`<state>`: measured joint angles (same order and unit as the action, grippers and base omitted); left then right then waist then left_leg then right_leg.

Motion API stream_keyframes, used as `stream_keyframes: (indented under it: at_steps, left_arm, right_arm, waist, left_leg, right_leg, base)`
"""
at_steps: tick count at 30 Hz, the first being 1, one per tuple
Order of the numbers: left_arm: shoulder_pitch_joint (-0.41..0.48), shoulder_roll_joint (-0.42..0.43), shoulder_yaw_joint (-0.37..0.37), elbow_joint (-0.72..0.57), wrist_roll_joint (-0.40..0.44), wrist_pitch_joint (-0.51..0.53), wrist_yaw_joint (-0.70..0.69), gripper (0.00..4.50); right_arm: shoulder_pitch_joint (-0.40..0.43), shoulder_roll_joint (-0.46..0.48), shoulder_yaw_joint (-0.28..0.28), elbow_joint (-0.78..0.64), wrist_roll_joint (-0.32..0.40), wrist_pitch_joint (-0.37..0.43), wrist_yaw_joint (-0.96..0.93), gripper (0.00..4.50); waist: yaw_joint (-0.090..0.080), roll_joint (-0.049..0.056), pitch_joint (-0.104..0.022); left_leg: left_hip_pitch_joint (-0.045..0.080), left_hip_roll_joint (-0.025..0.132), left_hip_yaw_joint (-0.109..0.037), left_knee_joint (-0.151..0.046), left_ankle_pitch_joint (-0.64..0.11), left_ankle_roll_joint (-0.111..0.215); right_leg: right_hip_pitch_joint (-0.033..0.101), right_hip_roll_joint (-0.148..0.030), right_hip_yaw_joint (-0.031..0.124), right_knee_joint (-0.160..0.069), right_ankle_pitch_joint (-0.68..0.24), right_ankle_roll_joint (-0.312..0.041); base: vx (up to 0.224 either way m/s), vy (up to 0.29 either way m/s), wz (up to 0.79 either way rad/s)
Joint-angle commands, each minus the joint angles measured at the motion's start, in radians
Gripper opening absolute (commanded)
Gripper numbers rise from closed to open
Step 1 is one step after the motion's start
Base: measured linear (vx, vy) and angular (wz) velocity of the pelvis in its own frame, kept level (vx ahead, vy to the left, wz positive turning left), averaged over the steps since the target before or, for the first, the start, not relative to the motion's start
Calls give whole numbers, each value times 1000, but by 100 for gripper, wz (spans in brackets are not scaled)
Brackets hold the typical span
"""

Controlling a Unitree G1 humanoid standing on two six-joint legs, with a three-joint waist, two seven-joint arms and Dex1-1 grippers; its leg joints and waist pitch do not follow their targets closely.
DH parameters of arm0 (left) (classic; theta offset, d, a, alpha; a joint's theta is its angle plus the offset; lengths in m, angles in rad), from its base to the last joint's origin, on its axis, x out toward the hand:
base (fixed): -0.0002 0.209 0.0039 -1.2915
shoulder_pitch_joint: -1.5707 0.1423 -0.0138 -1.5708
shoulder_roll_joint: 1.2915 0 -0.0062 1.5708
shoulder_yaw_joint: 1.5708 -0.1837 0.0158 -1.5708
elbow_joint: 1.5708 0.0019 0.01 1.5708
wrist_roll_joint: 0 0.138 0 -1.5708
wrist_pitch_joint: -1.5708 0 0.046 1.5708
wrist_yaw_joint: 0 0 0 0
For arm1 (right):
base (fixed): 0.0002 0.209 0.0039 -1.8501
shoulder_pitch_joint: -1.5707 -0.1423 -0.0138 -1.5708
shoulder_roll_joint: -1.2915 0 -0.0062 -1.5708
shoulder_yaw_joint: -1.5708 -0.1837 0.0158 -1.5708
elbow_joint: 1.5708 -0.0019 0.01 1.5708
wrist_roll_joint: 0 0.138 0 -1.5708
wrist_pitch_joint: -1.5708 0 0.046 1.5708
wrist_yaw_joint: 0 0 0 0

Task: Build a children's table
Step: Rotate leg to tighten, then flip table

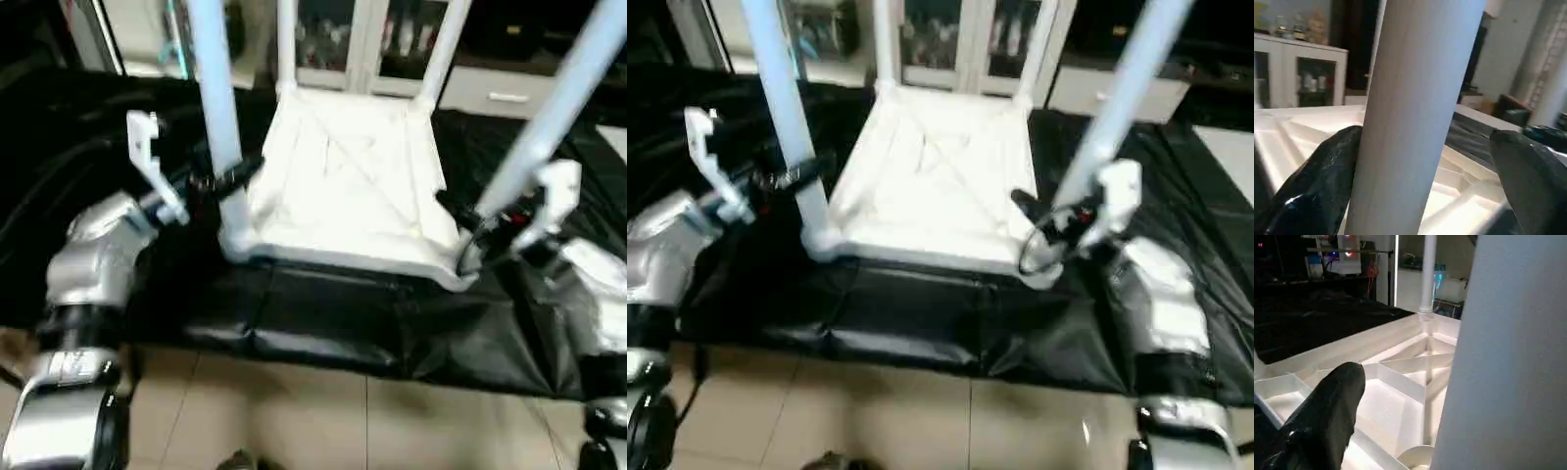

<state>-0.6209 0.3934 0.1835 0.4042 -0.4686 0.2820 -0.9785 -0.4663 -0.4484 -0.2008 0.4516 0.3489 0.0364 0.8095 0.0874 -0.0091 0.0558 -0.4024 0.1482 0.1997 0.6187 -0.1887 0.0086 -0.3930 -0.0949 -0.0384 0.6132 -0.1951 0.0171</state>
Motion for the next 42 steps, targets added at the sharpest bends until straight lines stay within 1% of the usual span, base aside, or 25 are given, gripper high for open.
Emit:
stream_keyframes:
  at_steps: [1,3,4,5,6,7,8,10,11,14,15,16,18,19,23,24,25,26,28,30,35,36,37,39,42]
  left_arm:
    - [26,-13,-69,-78,-20,27,-42,443]
    - [44,-20,-55,-98,12,0,7,443]
    - [45,-33,-44,-87,53,-44,64,443]
    - [45,-33,-44,-87,53,-44,64,443]
    - [51,-55,-28,-85,118,-112,179,443]
    - [53,-60,-24,-90,123,-115,198,443]
    - [54,-66,-20,-96,129,-119,221,443]
    - [89,-106,-6,-184,149,-119,343,443]
    - [99,-115,-6,-205,150,-122,358,443]
    - [117,-131,-5,-244,144,-102,380,443]
    - [131,-148,-5,-272,150,-106,404,443]
    - [140,-154,-9,-285,160,-108,422,443]
    - [150,-162,-13,-301,176,-110,451,443]
    - [170,-170,-25,-331,211,-97,506,443]
    - [193,-176,-37,-357,255,-91,563,443]
    - [200,-178,-41,-361,272,-91,585,443]
    - [200,-178,-41,-361,272,-91,585,443]
    - [200,-179,-45,-361,273,-91,587,443]
    - [187,-179,-51,-361,291,-82,616,417]
    - [172,-184,-41,-369,293,-60,648,417]
    - [167,-203,-21,-399,283,-7,714,371]
    - [170,-214,-18,-413,270,18,729,368]
    - [171,-218,-19,-418,265,29,734,362]
    - [173,-225,-14,-426,263,40,758,342]
    - [169,-240,1,-423,252,58,789,324]
  right_arm:
    - [14,10,22,-95,29,22,27,420]
    - [40,8,13,-154,47,49,11,420]
    - [55,12,7,-186,44,46,-15,420]
    - [55,12,7,-186,44,46,-15,420]
    - [79,41,-20,-241,34,47,-110,420]
    - [83,49,-24,-248,27,41,-131,420]
    - [88,59,-31,-259,19,33,-158,420]
    - [141,140,-73,-352,5,32,-314,420]
    - [155,159,-81,-375,10,36,-340,420]
    - [184,185,-88,-426,20,57,-371,420]
    - [215,204,-82,-466,8,54,-400,420]
    - [230,216,-81,-481,-1,48,-419,420]
    - [248,231,-81,-494,-17,36,-447,420]
    - [270,258,-89,-512,-41,21,-506,420]
    - [297,291,-91,-539,-64,6,-557,420]
    - [312,305,-83,-557,-72,2,-571,420]
    - [312,305,-83,-557,-72,2,-571,420]
    - [315,312,-84,-562,-71,-1,-579,420]
    - [321,331,-88,-583,-71,-27,-604,420]
    - [336,347,-84,-612,-60,-42,-607,420]
    - [393,374,-72,-673,-36,-57,-607,420]
    - [438,380,-68,-709,-34,-54,-605,420]
    - [458,381,-66,-724,-32,-51,-605,420]
    - [500,387,-56,-753,-21,-46,-590,420]
    - [564,384,-17,-795,10,-19,-546,420]
  waist:
    - [3,-5,-71]
    - [4,-9,-70]
    - [4,-8,-69]
    - [4,-8,-69]
    - [4,-13,-68]
    - [2,-12,-68]
    - [1,-13,-68]
    - [1,-15,-67]
    - [0,-12,-65]
    - [-3,-13,-66]
    - [0,-1,-65]
    - [-2,0,-64]
    - [-4,-3,-65]
    - [-4,2,-64]
    - [-10,-1,-61]
    - [-10,-5,-61]
    - [-9,-3,-62]
    - [-10,-6,-62]
    - [-8,-6,-61]
    - [-7,-7,-63]
    - [-4,-7,-65]
    - [-3,-11,-65]
    - [1,-11,-64]
    - [1,-10,-64]
    - [0,-7,-59]
  left_leg:
    - [43,83,-25,-81,-143,62]
    - [41,86,-25,-83,-147,56]
    - [41,88,-27,-85,-150,53]
    - [44,87,-26,-84,-158,48]
    - [40,88,-28,-87,-163,42]
    - [42,88,-28,-88,-177,31]
    - [41,89,-28,-91,-181,24]
    - [38,91,-31,-95,-187,0]
    - [41,91,-30,-98,-205,-6]
    - [41,86,-29,-99,-224,-17]
    - [41,86,-30,-100,-230,-28]
    - [44,87,-30,-102,-245,-38]
    - [41,85,-31,-103,-247,-47]
    - [41,83,-31,-104,-258,-53]
    - [41,83,-34,-109,-315,-79]
    - [41,83,-35,-110,-316,-78]
    - [41,83,-35,-110,-314,-76]
    - [40,81,-35,-110,-312,-75]
    - [40,81,-34,-110,-302,-72]
    - [39,81,-33,-108,-285,-63]
    - [36,80,-32,-105,-232,-33]
    - [35,80,-32,-104,-225,-24]
    - [35,80,-31,-103,-219,-18]
    - [34,80,-31,-103,-222,-12]
    - [33,80,-35,-107,-275,-18]
  right_leg:
    - [33,-65,31,-43,-2,-327]
    - [34,-65,33,-46,-19,-309]
    - [33,-64,33,-49,-31,-295]
    - [30,-65,33,-50,-42,-289]
    - [33,-67,34,-54,-66,-276]
    - [29,-68,34,-55,-88,-263]
    - [29,-66,34,-56,-98,-256]
    - [28,-67,34,-55,-121,-235]
    - [21,-65,34,-59,-130,-226]
    - [19,-59,34,-62,-142,-212]
    - [19,-59,35,-62,-145,-202]
    - [16,-56,35,-64,-140,-193]
    - [17,-54,35,-65,-128,-183]
    - [16,-54,36,-65,-138,-178]
    - [12,-53,38,-76,-202,-139]
    - [12,-54,38,-77,-205,-135]
    - [11,-53,38,-76,-200,-129]
    - [12,-52,37,-77,-200,-128]
    - [10,-52,38,-77,-196,-120]
    - [12,-52,39,-74,-172,-118]
    - [17,-50,37,-67,-94,-137]
    - [18,-51,36,-67,-92,-142]
    - [18,-51,37,-68,-90,-144]
    - [18,-51,37,-68,-94,-145]
    - [18,-53,37,-78,-170,-133]
  base:
    - [0,0,0]
    - [0,0,0]
    - [0,0,0]
    - [0,0,0]
    - [0,0,0]
    - [0,0,0]
    - [0,0,0]
    - [0,0,0]
    - [0,0,0]
    - [0,0,0]
    - [0,0,0]
    - [0,0,0]
    - [0,0,0]
    - [0,0,0]
    - [0,0,0]
    - [0,0,0]
    - [0,0,0]
    - [0,0,0]
    - [0,0,0]
    - [0,0,0]
    - [0,0,0]
    - [0,0,0]
    - [0,0,0]
    - [0,0,0]
    - [0,0,0]
